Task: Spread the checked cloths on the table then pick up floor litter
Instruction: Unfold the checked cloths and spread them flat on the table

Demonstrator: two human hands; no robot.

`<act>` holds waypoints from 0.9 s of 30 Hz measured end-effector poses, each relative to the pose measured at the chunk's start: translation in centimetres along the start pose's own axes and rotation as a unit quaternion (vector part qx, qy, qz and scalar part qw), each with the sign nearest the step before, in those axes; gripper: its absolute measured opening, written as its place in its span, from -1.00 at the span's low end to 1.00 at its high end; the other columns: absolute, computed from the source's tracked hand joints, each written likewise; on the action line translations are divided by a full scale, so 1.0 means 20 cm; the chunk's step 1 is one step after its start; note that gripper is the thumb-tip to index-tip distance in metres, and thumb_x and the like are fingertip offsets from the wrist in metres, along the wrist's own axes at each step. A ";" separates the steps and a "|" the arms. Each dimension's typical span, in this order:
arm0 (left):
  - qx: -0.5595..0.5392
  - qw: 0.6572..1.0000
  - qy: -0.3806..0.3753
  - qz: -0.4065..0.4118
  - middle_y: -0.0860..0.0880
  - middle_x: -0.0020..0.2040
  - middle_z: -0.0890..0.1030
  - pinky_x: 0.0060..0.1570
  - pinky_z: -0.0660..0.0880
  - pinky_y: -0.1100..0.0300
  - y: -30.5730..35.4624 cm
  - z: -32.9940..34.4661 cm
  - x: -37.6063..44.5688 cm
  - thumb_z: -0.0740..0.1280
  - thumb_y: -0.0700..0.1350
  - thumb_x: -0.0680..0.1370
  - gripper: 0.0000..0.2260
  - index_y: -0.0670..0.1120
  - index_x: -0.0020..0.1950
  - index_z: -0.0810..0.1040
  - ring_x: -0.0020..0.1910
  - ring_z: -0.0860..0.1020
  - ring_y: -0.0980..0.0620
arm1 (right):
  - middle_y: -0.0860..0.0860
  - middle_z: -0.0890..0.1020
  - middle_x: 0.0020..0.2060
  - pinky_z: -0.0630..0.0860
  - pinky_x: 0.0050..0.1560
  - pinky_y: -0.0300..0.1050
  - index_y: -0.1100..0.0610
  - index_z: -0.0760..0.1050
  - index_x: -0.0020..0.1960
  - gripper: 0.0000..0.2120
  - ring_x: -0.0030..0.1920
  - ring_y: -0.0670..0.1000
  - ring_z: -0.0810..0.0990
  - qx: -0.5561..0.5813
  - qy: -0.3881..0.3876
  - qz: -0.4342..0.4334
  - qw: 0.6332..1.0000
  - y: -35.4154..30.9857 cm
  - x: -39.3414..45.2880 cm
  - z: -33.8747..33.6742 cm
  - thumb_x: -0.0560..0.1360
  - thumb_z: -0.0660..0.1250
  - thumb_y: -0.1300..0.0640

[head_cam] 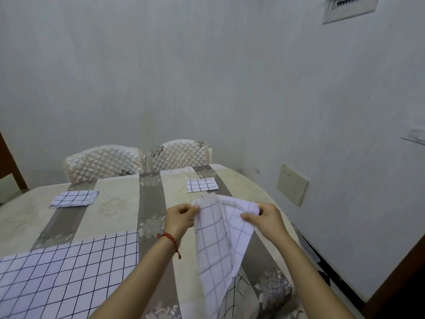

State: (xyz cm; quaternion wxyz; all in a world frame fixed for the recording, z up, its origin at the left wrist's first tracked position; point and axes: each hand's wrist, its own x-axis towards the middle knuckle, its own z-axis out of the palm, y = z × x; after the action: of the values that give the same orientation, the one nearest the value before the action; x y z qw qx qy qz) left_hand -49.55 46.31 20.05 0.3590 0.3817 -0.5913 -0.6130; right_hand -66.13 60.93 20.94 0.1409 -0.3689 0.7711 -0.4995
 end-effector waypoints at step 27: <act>0.045 0.986 0.127 0.103 0.11 -0.33 0.63 -0.24 0.46 0.25 0.09 -0.67 0.64 0.37 -0.21 0.47 -0.93 -0.12 -0.22 0.61 -0.23 0.54 0.09 | 0.01 0.61 -0.39 0.47 -0.46 -0.42 0.11 0.58 -0.21 -0.90 -0.44 -0.23 0.57 0.129 0.189 -0.017 0.973 0.31 0.63 -0.13 0.45 0.36 0.26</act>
State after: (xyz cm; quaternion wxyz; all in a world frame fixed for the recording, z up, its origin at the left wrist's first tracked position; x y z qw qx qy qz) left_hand -43.44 28.90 21.09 0.4748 0.4092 -0.6039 -0.4924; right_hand -79.00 55.19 18.68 0.0308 -0.2594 0.7066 -0.6576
